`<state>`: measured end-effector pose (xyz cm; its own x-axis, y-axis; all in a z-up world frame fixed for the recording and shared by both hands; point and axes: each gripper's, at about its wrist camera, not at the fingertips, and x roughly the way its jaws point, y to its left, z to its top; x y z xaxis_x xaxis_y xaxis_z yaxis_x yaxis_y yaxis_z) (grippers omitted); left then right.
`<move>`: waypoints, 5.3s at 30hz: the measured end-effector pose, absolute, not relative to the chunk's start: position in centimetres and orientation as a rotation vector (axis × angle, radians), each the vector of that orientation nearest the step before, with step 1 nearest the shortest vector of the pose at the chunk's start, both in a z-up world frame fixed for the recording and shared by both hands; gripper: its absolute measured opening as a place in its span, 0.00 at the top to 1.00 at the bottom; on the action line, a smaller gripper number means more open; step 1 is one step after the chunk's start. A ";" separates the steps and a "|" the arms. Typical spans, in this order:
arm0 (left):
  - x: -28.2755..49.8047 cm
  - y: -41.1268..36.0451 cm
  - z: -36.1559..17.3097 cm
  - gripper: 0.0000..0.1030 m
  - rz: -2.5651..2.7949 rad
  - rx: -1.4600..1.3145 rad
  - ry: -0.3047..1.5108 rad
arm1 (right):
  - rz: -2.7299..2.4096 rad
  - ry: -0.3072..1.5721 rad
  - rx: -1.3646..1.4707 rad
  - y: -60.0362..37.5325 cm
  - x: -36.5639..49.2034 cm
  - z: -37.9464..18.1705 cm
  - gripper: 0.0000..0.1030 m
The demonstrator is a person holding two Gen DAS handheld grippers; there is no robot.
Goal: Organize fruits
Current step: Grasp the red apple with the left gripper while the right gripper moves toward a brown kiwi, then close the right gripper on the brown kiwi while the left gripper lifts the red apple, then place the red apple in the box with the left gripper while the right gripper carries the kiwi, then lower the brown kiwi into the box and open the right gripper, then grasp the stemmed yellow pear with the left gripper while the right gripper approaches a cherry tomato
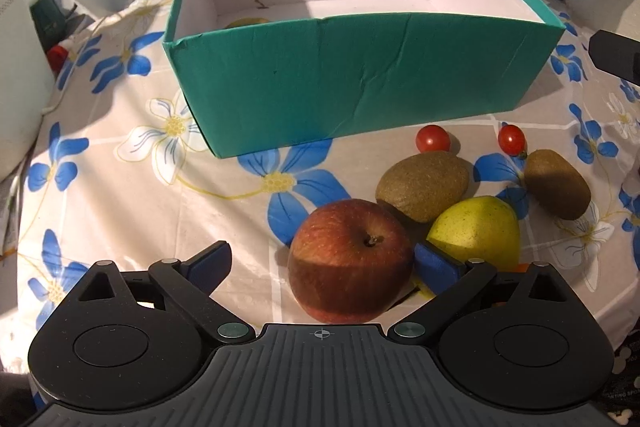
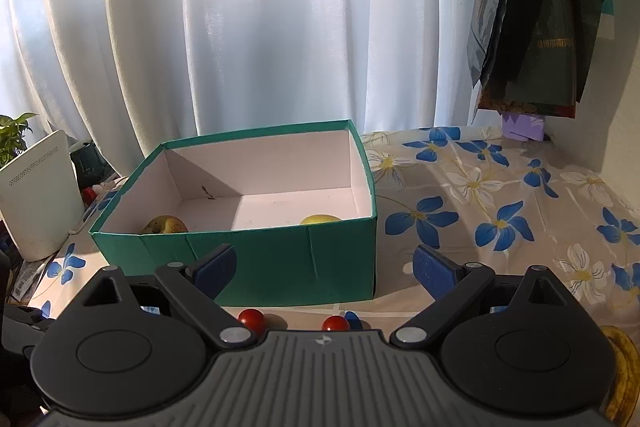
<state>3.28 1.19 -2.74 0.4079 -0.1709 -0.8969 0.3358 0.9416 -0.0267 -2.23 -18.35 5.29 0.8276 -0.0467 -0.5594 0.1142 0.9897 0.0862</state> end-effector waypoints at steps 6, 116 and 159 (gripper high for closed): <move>4.1 0.5 -4.0 0.28 -0.359 0.126 1.179 | -0.078 0.611 0.107 -18.0 -2.0 5.0 0.07; 11.4 0.9 6.0 0.07 -0.197 0.120 0.823 | -0.125 0.637 0.011 -17.2 5.3 5.3 0.47; 5.0 2.4 1.4 0.05 -0.210 0.195 0.968 | -0.109 0.593 0.033 -17.9 4.3 4.7 0.24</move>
<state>4.96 2.44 1.41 0.5497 -0.0898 -0.8305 0.2629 0.9623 0.0700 4.32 -17.86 4.66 0.8239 -0.0931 -0.5590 0.1122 0.9937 0.0000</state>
